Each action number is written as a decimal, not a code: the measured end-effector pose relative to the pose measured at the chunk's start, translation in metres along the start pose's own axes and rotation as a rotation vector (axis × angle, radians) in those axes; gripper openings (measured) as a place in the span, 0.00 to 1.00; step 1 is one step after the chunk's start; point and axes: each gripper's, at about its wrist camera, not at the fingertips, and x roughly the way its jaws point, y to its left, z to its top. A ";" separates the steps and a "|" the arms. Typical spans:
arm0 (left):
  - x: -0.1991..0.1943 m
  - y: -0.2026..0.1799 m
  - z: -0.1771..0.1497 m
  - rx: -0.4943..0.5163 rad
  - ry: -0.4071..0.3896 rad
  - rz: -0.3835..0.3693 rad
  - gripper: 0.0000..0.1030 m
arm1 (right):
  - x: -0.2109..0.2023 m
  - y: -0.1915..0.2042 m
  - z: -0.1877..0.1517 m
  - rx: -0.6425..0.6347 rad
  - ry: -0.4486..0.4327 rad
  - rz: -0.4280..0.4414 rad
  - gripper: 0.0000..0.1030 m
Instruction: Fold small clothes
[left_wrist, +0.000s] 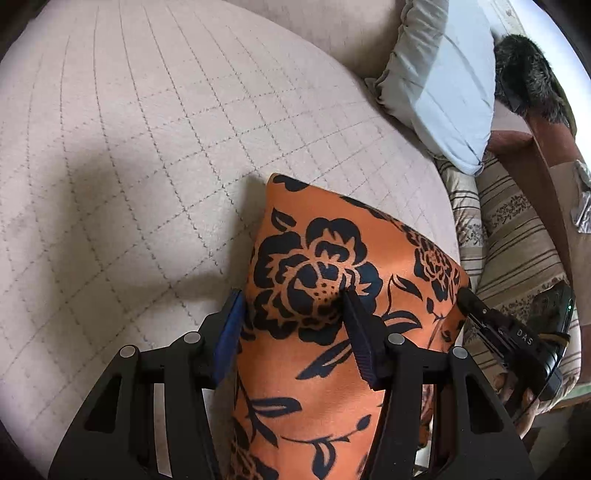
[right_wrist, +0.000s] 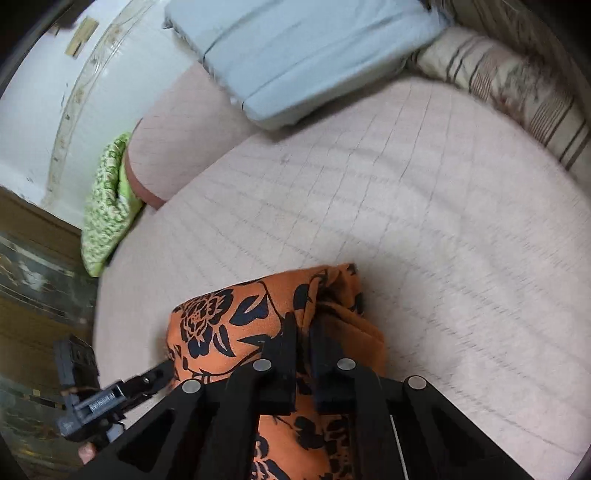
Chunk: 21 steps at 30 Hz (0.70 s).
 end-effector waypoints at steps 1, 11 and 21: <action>0.005 0.001 0.000 0.004 0.005 0.005 0.54 | 0.004 -0.001 0.000 -0.002 0.003 -0.026 0.05; -0.046 0.009 -0.029 0.081 -0.031 -0.010 0.55 | -0.015 -0.024 -0.026 0.100 -0.042 0.106 0.10; -0.043 0.026 -0.107 0.042 0.087 -0.046 0.55 | -0.028 -0.045 -0.128 0.133 0.118 0.115 0.50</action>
